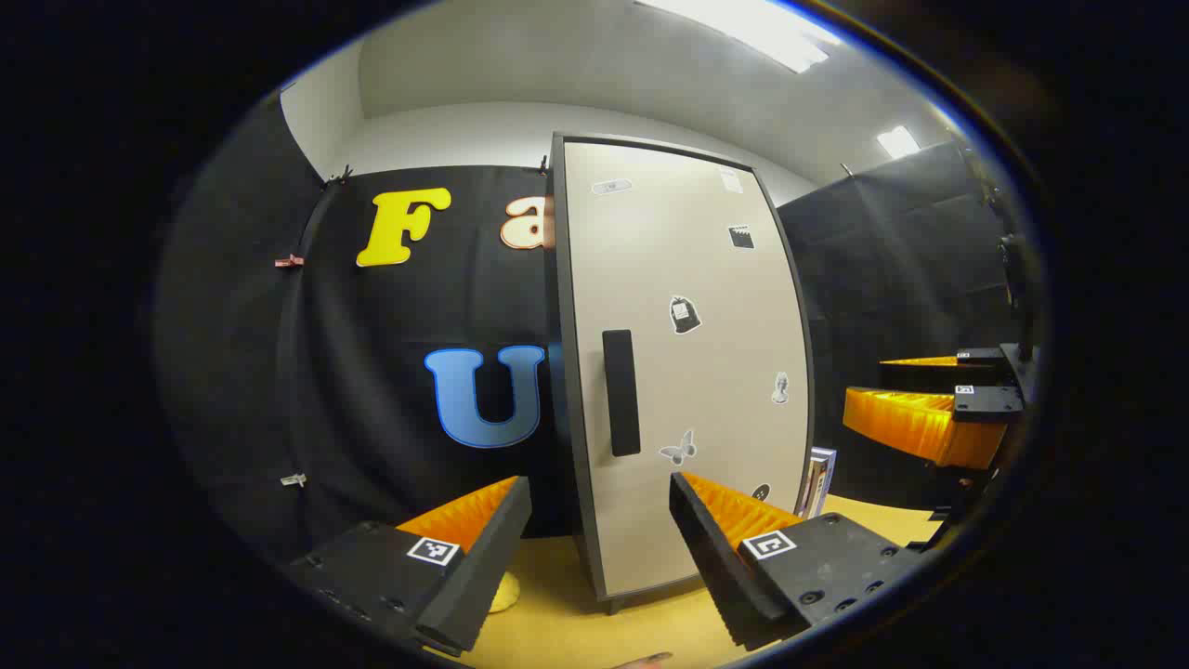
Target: Open the cabinet door with the right hand, grasp the bottle in the cabinet with the left hand and place it on the coaster, then close the cabinet door with the right hand.
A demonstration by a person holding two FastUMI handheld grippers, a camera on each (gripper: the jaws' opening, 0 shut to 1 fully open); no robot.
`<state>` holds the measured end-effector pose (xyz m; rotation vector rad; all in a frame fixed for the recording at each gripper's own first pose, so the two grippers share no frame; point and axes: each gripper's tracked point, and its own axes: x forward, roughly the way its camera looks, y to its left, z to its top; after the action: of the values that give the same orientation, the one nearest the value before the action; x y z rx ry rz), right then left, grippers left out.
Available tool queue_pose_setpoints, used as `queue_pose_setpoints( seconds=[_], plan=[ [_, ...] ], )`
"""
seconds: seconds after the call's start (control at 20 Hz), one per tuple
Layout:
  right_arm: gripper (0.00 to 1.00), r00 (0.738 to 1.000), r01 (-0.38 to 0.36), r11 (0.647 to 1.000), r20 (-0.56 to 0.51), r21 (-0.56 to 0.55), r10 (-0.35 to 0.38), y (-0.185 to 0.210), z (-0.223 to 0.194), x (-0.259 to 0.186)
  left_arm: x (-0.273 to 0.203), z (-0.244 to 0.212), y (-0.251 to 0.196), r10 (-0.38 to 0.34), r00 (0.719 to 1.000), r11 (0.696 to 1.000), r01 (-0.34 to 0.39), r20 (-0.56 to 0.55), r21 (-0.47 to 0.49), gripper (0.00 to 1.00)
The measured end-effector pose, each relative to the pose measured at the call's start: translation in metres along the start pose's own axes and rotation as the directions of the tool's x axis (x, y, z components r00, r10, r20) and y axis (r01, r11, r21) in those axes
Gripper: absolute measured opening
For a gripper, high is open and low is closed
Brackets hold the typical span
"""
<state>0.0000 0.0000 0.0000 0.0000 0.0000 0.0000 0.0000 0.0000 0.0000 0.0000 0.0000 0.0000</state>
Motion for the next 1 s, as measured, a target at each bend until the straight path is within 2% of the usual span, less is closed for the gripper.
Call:
queue_pose_setpoints(
  seconds=[0.25, 0.4, 0.55, 0.6, 1.0],
  plan=[
    [0.98, 0.999, -0.028, 0.999, -0.024, 0.041, 0.029, 0.015, -0.005, -0.004, -0.007, 0.001, 0.004, 0.015, 1.000, 1.000, -0.015, 0.004, 0.006, 0.95],
    [0.98, 0.999, -0.042, 0.999, -0.008, 0.026, 0.042, 0.016, 0.001, -0.007, -0.012, 0.004, 0.006, 0.027, 1.000, 1.000, -0.027, 0.010, 0.009, 0.95],
    [0.97, 1.000, -0.020, 1.000, 0.002, 0.010, 0.020, 0.009, 0.003, -0.007, -0.014, 0.001, 0.007, 0.033, 0.999, 0.999, -0.033, 0.004, -0.003, 0.99],
    [0.98, 1.000, -0.017, 1.000, 0.001, 0.004, 0.017, 0.008, 0.003, -0.006, -0.014, 0.000, 0.008, 0.033, 0.999, 0.999, -0.033, -0.001, -0.007, 0.95],
    [0.98, 1.000, -0.001, 1.000, -0.014, -0.006, 0.001, 0.004, 0.000, -0.005, -0.013, 0.001, 0.006, 0.027, 1.000, 1.000, -0.027, 0.000, -0.007, 0.95]
  ],
)
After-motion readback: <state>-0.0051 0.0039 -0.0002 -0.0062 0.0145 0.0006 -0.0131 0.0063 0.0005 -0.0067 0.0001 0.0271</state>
